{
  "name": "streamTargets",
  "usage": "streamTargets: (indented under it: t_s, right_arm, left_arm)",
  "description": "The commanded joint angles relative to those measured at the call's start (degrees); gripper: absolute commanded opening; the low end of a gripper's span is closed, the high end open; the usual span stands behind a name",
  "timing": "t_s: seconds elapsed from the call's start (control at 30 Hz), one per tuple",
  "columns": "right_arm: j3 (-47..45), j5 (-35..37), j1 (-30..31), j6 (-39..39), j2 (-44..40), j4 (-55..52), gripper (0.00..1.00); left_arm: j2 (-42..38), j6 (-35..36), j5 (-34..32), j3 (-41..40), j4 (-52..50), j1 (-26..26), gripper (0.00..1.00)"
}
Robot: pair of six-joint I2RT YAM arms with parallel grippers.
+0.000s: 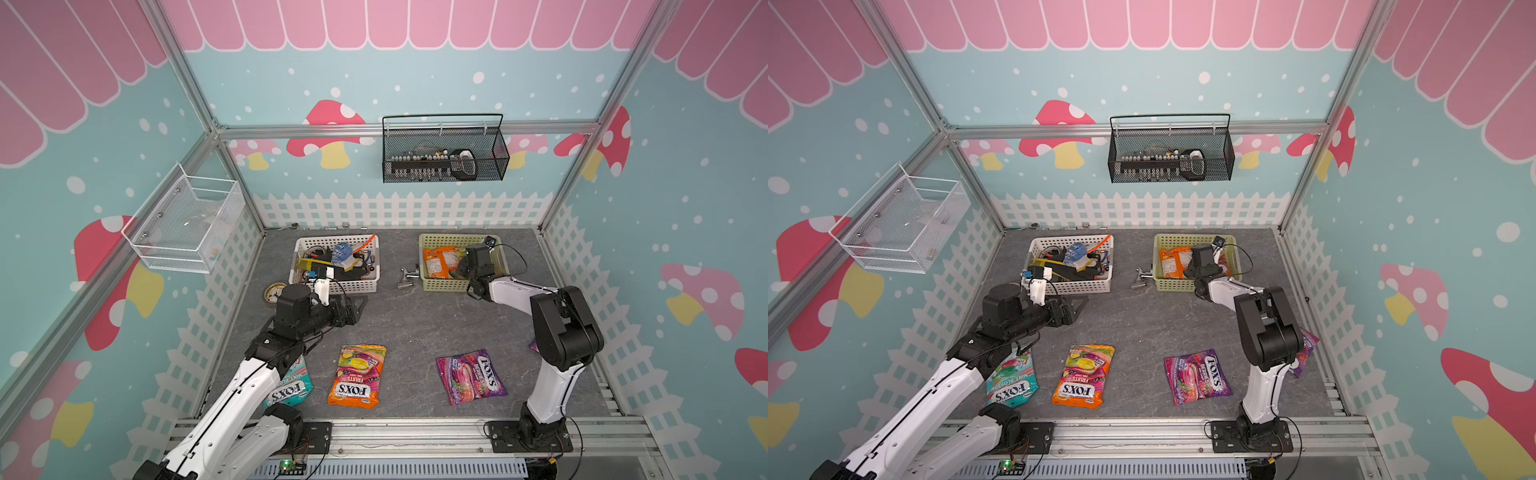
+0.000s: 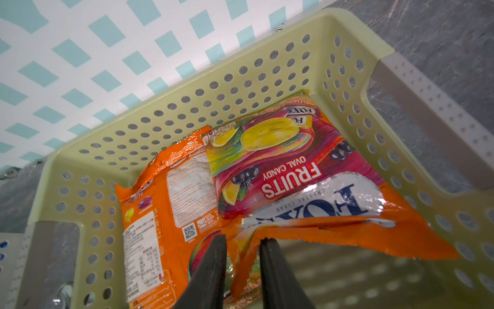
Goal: Put the candies in the basket
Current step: Place the candy in the basket.
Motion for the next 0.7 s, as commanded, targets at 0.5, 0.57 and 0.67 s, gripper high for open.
streamTargets:
  t_s: [0.5, 0.57, 0.67]
  right_arm:
    - [0.63, -14.42, -0.06, -4.77, -12.46, -11.23, 0.59]
    - [0.87, -19.04, 0.05, -7.01, -14.18, -13.09, 0.6]
    - [-0.09, -25.7, 0.59, -10.78, -17.27, -14.82, 0.6]
  left_arm:
    - [-0.5, -0.03, -0.33, 0.28, -0.58, 2.51, 0.99]
    - [-0.19, -0.48, 0.6, -0.04, -0.38, 2.51, 0.99]
    - [0.58, -1.9, 3.17, -0.95, 0.14, 2.51, 0.97]
